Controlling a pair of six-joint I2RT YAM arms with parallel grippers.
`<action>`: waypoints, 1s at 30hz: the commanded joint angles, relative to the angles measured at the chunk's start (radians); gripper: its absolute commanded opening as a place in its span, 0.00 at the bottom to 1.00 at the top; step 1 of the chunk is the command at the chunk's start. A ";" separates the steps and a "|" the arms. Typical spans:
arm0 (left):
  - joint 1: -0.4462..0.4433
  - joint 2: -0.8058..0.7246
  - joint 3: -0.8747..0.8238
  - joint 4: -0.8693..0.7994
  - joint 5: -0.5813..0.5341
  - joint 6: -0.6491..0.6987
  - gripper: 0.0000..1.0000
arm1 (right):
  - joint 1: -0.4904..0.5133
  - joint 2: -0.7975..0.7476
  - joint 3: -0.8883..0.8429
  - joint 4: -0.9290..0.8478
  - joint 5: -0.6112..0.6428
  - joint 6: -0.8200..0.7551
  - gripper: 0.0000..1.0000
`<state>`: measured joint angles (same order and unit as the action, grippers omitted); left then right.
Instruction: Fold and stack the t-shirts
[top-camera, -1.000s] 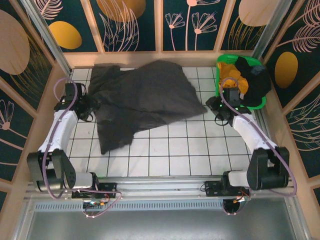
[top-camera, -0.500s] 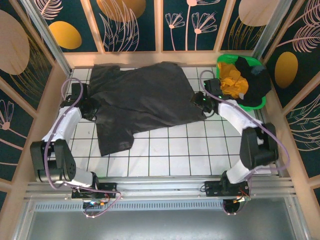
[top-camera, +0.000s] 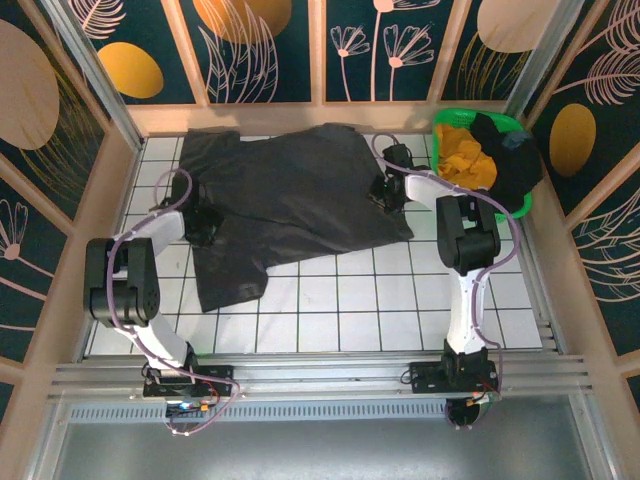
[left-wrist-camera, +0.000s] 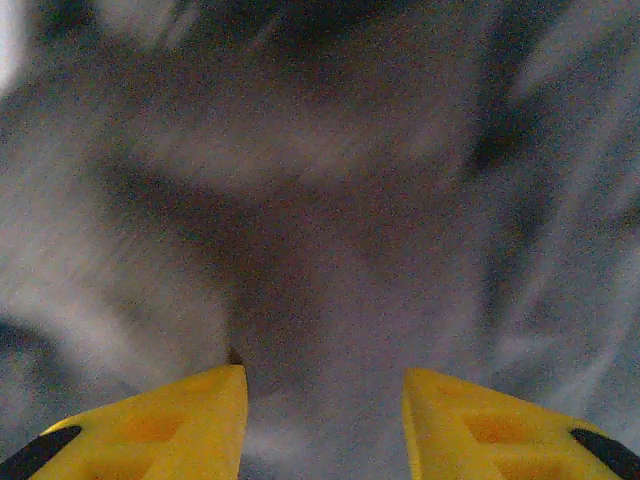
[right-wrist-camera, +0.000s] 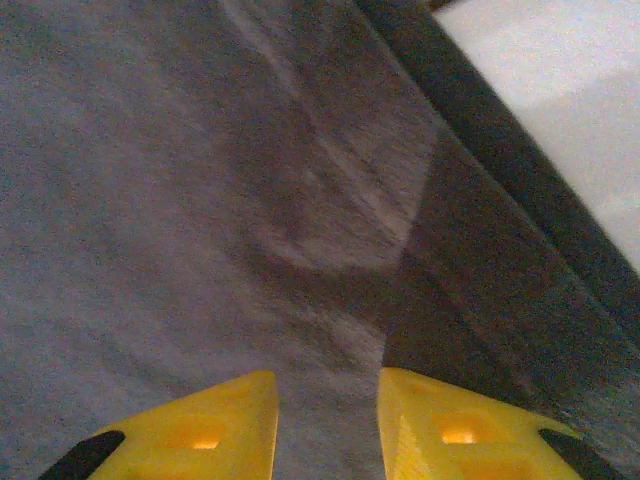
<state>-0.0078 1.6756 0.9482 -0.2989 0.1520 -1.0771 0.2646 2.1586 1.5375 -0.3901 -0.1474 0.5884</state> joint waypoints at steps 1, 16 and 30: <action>-0.004 -0.098 -0.166 -0.002 -0.041 -0.027 0.45 | -0.016 -0.035 -0.119 -0.141 0.082 0.042 0.33; -0.003 -0.499 -0.473 -0.131 -0.066 -0.200 0.41 | -0.004 -0.491 -0.651 -0.063 0.106 0.185 0.37; 0.006 -0.110 0.207 -0.104 -0.126 -0.104 0.41 | -0.006 -0.306 -0.235 -0.015 0.055 0.027 0.42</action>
<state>-0.0113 1.4223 1.0660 -0.4389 0.0254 -1.2575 0.2577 1.7695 1.2430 -0.4236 -0.0563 0.6781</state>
